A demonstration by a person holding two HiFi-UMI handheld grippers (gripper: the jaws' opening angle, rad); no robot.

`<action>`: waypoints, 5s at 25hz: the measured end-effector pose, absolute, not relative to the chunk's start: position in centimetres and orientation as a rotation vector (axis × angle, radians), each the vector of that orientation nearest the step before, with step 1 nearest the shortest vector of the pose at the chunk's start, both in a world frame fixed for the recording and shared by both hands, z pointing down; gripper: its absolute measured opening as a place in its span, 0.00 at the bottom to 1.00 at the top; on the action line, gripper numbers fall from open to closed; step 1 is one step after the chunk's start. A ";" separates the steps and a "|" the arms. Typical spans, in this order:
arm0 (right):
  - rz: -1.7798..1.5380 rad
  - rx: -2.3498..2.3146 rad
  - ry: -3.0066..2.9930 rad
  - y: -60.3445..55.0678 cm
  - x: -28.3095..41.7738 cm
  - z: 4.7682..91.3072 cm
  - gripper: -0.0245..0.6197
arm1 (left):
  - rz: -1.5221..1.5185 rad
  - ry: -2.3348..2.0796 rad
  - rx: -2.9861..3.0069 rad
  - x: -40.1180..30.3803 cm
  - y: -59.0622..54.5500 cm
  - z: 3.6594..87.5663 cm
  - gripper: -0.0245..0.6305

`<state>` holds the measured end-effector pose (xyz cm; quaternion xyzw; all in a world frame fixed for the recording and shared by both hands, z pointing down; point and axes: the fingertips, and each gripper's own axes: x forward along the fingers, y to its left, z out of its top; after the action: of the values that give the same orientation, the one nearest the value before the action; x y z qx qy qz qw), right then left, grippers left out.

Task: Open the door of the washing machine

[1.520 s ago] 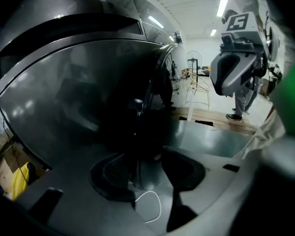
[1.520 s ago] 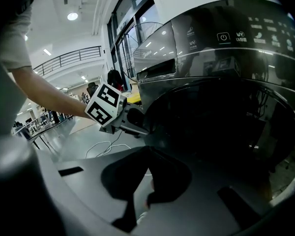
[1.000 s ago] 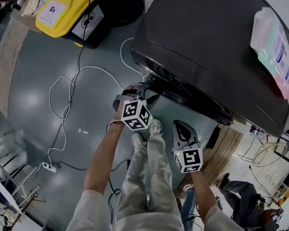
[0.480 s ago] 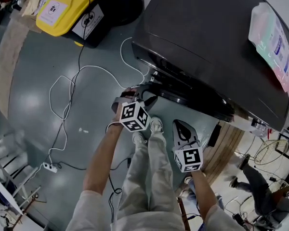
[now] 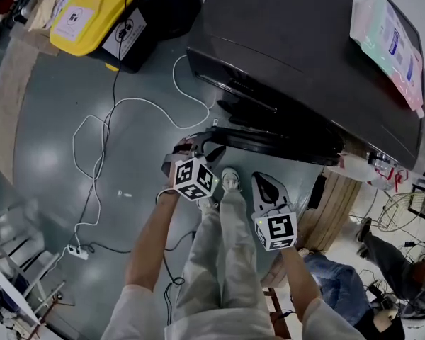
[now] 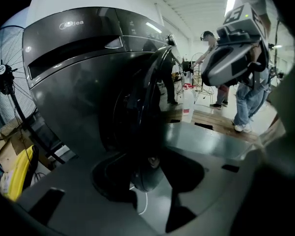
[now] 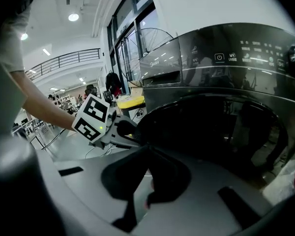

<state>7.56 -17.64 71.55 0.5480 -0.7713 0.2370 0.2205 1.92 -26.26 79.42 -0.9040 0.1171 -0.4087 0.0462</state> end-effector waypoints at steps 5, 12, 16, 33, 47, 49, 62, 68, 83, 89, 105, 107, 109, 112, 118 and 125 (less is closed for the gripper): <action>0.645 1.543 -2.117 -15.8 7.3 70.9 0.04 | -1.266 0.375 -2.790 1.2 -24.1 79.5 0.27; 0.621 1.576 -2.114 -13.5 7.8 69.4 0.04 | -1.288 0.393 -2.809 0.8 -21.4 79.6 0.27; 0.618 1.578 -2.119 -12.4 8.2 69.4 0.04 | -1.294 0.425 -2.800 0.8 -21.0 79.7 0.27; 0.580 1.542 -2.170 -5.1 10.4 68.2 0.04 | -1.339 0.628 -2.812 -0.3 -15.3 79.7 0.28; 0.594 1.515 -2.170 2.4 10.7 67.7 0.04 | -1.341 0.802 -2.855 -0.5 -7.2 79.5 0.26; 0.601 1.527 -2.158 3.3 10.7 67.5 0.04 | -1.352 0.796 -2.853 -0.4 -6.3 79.5 0.25; 0.627 1.605 -2.107 9.1 8.8 67.7 0.04 | -1.279 0.803 -2.923 0.5 0.7 79.3 0.22; 0.624 1.616 -2.103 11.4 8.2 67.5 0.04 | -1.254 0.740 -2.961 1.7 4.9 79.1 0.21; 0.623 1.683 -2.057 17.3 9.2 67.2 0.04 | -1.222 0.625 -3.050 5.9 13.5 79.0 0.16; 0.628 1.697 -2.047 18.2 9.3 66.8 0.04 | -1.237 0.624 -3.079 6.7 14.8 78.9 0.16; 0.617 1.680 -2.046 18.3 8.2 66.7 0.04 | -1.146 0.556 -3.110 5.8 15.6 77.4 0.19; 0.613 1.677 -2.053 18.0 7.9 66.5 0.04 | -1.116 0.591 -3.120 5.1 15.6 76.7 0.19; 0.608 1.674 -2.059 17.7 7.5 66.2 0.04 | -1.082 0.660 -3.135 3.9 15.3 75.9 0.19; 0.603 1.678 -2.066 17.0 7.3 65.7 0.04 | -1.008 0.782 -3.175 2.2 14.3 74.2 0.19; 0.601 1.679 -2.077 15.8 6.8 65.2 0.04 | -0.848 0.973 -3.195 -1.5 12.1 69.8 0.13; 0.579 1.658 -2.089 14.4 5.7 64.1 0.04 | -0.764 1.143 -3.179 -6.7 11.3 66.0 0.07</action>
<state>5.68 14.37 64.08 0.5946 -0.7493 0.2076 0.2048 -6.70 11.28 66.01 -0.9060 0.3258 -0.2176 -0.1601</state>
